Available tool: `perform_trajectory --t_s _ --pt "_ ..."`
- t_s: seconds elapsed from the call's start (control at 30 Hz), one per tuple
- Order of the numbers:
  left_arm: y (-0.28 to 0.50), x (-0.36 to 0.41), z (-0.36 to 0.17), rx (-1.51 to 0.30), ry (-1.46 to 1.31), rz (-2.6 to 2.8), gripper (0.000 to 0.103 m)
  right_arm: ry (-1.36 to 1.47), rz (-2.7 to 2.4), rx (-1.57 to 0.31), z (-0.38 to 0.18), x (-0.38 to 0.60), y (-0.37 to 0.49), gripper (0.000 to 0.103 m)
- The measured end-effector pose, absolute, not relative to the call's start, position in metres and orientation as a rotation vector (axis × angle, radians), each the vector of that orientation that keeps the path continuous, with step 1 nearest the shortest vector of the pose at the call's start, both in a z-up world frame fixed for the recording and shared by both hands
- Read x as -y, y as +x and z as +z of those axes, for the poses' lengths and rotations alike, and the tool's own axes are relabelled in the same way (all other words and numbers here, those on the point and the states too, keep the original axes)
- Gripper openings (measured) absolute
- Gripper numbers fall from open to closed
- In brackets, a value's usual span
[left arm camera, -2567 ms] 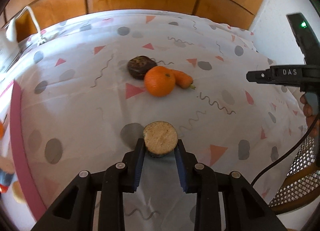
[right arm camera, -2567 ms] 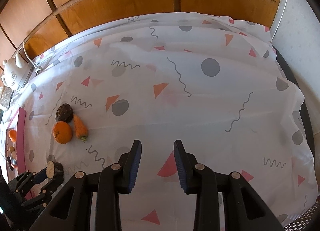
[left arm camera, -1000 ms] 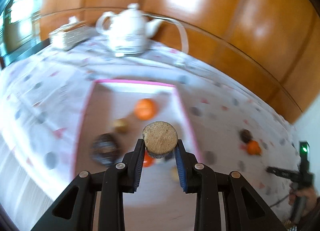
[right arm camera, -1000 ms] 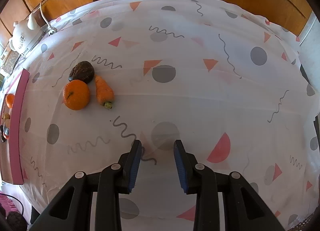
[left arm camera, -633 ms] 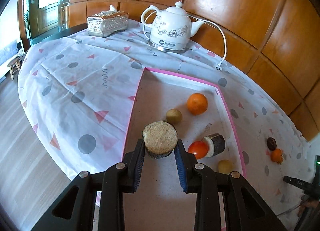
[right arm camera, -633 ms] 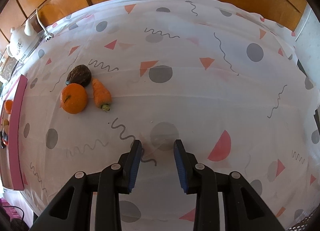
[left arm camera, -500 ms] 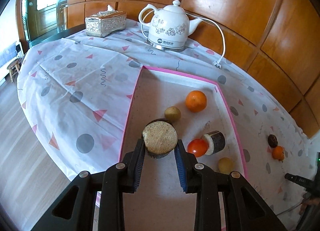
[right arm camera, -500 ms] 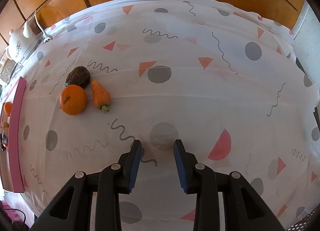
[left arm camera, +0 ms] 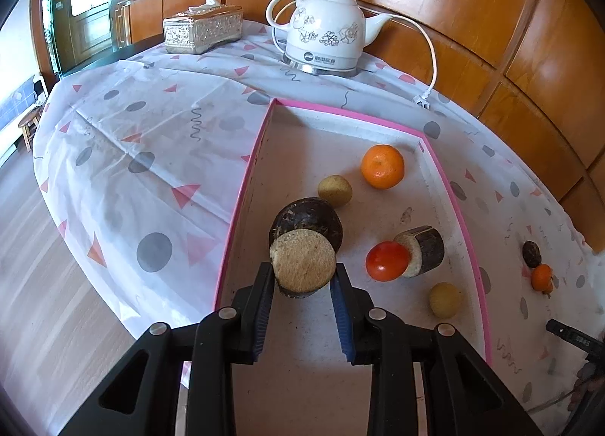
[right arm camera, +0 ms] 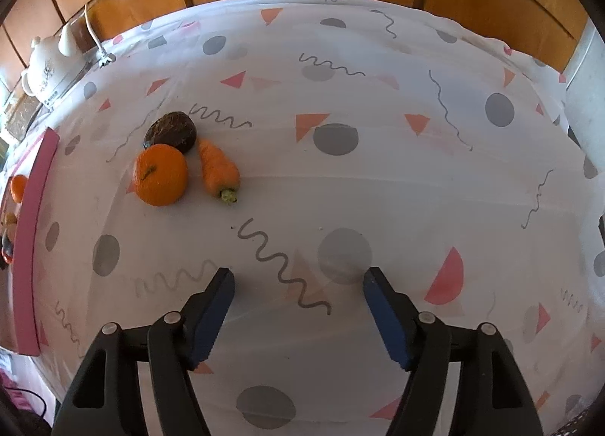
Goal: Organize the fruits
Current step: 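Lower the wood slice into the pink tray and open the left gripper, then reach the right gripper to the orange carrot and grasp it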
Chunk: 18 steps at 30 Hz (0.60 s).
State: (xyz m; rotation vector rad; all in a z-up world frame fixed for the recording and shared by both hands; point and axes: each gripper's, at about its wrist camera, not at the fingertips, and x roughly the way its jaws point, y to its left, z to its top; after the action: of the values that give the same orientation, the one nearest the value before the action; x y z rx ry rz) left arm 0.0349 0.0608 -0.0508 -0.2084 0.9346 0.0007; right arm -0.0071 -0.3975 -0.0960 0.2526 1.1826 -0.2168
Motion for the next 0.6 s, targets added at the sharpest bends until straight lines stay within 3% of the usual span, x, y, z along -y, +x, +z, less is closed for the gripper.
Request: perform_trajectory --t_s 0.07,0.13,0.23,0.3,0.5,0.6 --pt "0.035 -0.061 -0.051 -0.933 -0.208 0.000 0.034 0.247 -0.212 -1.179 -0.096 0.397 -0.009 0.073" --pt "0.035 -0.062 -0.051 -0.927 -0.215 0.001 0.047 0.240 -0.208 -1.181 -0.095 0.396 -0.009 0.073" --pt "0.034 -0.063 -0.049 -0.914 -0.216 0.004 0.049 0.228 -0.207 -1.197 -0.091 0.392 -0.006 0.068" --pt "0.035 -0.064 -0.049 -0.912 -0.218 0.002 0.049 0.233 -0.187 -1.189 -0.088 0.390 0.000 0.051" --pt "0.033 -0.061 -0.043 -0.891 -0.219 -0.006 0.050 0.161 -0.120 -1.148 -0.073 0.376 0.013 0.039" --pt "0.032 -0.061 -0.039 -0.878 -0.227 -0.012 0.055 0.098 -0.089 -1.142 -0.070 0.367 0.026 0.039"
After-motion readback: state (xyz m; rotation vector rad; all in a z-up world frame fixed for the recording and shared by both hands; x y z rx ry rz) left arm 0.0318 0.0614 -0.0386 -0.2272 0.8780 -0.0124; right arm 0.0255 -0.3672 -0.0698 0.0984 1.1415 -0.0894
